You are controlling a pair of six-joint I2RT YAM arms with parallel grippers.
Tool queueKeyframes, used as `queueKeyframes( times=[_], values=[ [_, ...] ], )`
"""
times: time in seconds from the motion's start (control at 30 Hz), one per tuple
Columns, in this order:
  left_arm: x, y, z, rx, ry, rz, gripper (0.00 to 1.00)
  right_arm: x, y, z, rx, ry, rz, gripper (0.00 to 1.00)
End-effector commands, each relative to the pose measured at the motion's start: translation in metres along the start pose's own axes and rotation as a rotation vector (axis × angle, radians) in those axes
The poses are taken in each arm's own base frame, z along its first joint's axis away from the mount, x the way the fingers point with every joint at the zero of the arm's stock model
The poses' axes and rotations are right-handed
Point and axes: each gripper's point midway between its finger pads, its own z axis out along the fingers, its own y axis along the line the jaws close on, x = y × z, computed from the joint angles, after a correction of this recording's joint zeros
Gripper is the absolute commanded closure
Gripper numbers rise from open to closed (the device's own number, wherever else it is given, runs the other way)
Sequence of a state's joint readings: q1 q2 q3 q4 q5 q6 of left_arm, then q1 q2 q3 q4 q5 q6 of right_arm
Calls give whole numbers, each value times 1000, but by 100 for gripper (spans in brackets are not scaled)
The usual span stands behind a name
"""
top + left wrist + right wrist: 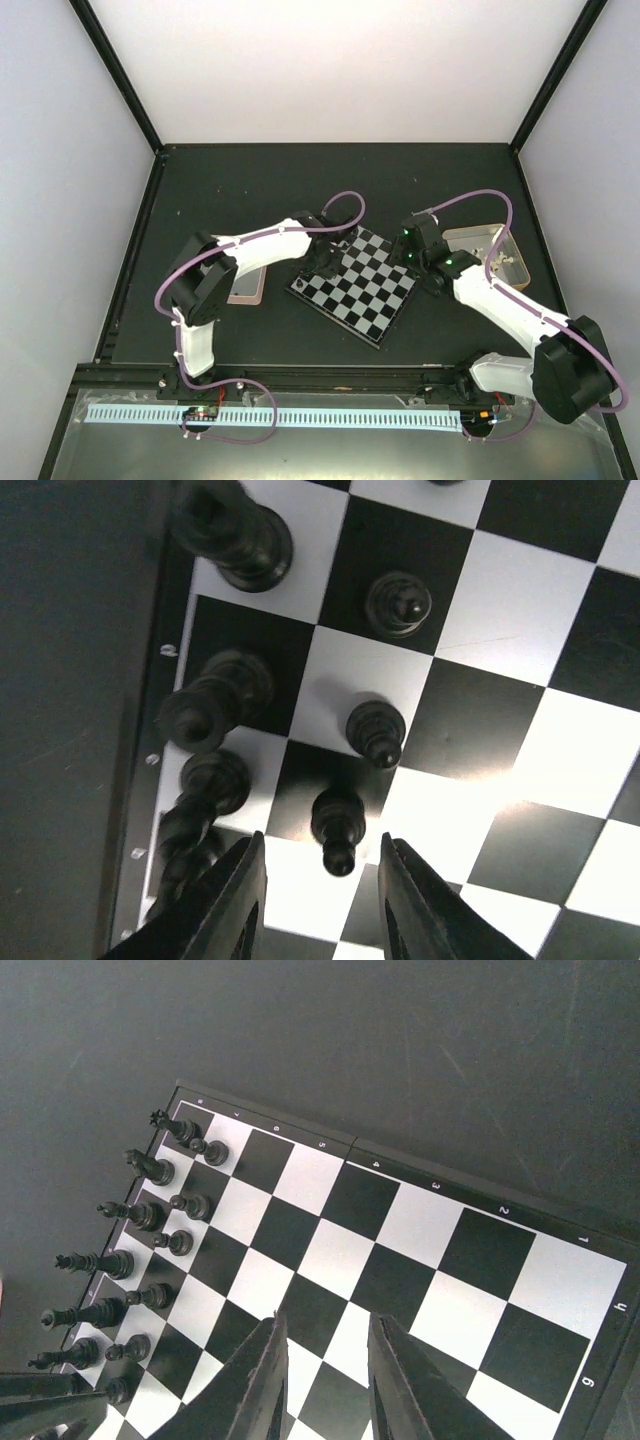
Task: Set up the chess pieces on the board
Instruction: Place the chess piece on the chessboard, then adjust the storage box at the center of the board.
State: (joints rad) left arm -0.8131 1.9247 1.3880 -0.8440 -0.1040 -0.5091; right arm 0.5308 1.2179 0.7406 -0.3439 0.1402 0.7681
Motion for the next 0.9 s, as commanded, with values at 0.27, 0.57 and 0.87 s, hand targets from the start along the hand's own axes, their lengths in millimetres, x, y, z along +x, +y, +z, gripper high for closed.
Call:
queueKeyframes(
  times=[0.27,0.57,0.87],
  values=[
    [-46,112,-102,-134,-280,-123,49,-18,8,-15,-47,-70,22,76],
    [-42,193,-98,-230,-198,-89,31,-11,8,-11,-69,-59,16,75],
    [-32,225,-56,-286,-9,-19,34,-12,9,-13,-73,-58,-5,74]
  ],
)
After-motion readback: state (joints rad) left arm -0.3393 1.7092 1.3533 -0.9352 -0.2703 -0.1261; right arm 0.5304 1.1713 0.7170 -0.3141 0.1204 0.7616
